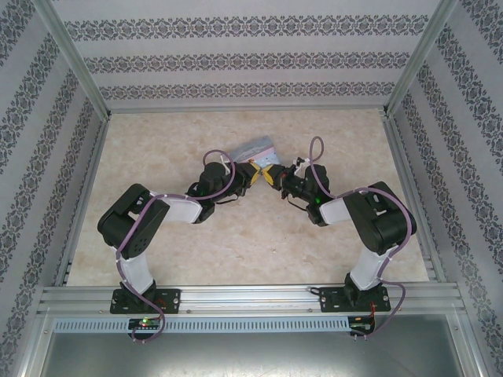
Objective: Unlock a padlock with a key
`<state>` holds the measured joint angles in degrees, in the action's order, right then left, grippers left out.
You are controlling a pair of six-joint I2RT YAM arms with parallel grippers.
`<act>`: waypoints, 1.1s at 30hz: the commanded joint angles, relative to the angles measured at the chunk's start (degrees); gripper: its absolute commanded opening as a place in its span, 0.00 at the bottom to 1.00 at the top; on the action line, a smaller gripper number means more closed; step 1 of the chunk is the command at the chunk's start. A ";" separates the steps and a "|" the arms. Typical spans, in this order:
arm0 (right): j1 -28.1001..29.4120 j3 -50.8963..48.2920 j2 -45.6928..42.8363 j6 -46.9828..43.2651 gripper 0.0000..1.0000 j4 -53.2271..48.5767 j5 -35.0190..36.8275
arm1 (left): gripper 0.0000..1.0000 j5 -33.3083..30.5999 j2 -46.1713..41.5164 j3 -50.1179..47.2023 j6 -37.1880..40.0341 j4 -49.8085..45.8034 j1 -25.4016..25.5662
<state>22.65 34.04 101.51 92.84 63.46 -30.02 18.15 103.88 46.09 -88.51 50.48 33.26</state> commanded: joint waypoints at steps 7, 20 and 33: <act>2.19 2.51 1.05 -3.33 0.00 3.28 -2.98 | 0.00 9.05 -1.31 1.49 2.06 -0.86 2.99; 2.30 4.24 6.55 -1.97 0.00 4.28 -2.50 | 0.00 12.29 -1.33 4.60 20.86 -21.93 3.06; -0.23 -4.01 4.82 -4.98 0.46 5.13 -2.05 | 0.00 9.96 0.32 3.13 18.21 -19.41 1.77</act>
<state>22.98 31.53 108.47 89.71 63.55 -32.03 21.65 103.90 49.82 -71.79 31.62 33.06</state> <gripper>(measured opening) 0.435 0.096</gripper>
